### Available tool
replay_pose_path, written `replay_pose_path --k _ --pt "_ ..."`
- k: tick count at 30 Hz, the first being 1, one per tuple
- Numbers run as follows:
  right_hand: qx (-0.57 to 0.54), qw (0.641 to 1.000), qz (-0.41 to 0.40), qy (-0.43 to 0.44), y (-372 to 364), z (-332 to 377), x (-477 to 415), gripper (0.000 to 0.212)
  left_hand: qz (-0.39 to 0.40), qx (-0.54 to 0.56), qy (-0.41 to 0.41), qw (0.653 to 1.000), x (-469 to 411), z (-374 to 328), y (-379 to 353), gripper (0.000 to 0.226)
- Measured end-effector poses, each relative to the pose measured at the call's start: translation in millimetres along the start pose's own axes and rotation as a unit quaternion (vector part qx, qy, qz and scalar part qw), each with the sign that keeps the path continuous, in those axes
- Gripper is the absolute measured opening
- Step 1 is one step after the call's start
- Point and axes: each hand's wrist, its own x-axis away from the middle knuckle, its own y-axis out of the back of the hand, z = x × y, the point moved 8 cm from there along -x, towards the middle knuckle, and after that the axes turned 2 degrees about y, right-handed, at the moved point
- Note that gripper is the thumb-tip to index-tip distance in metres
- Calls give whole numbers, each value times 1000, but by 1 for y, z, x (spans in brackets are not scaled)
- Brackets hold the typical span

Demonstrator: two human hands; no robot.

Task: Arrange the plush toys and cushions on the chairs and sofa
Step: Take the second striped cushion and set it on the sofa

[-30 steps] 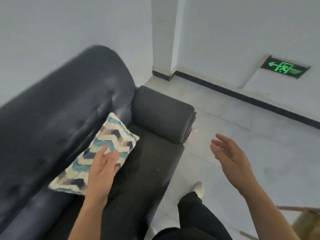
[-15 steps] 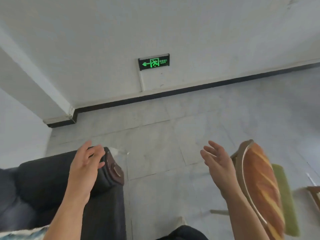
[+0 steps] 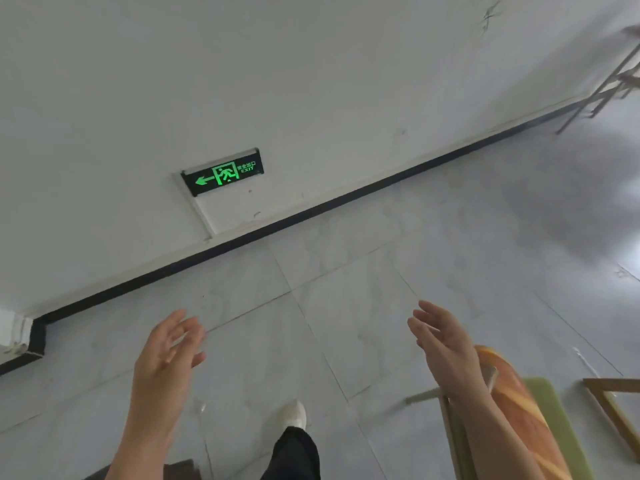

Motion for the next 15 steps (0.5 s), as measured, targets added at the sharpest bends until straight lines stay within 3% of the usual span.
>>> replay_pose_path --k 7,15 --pt "-25 985 -170 -15 68 54 -97 32 193 -55 -53 978 -151 -125 -204 35" --pt "-114 928 -348 -65 185 33 -182 32 369 -101 -125 915 -197 -217 -485 35"
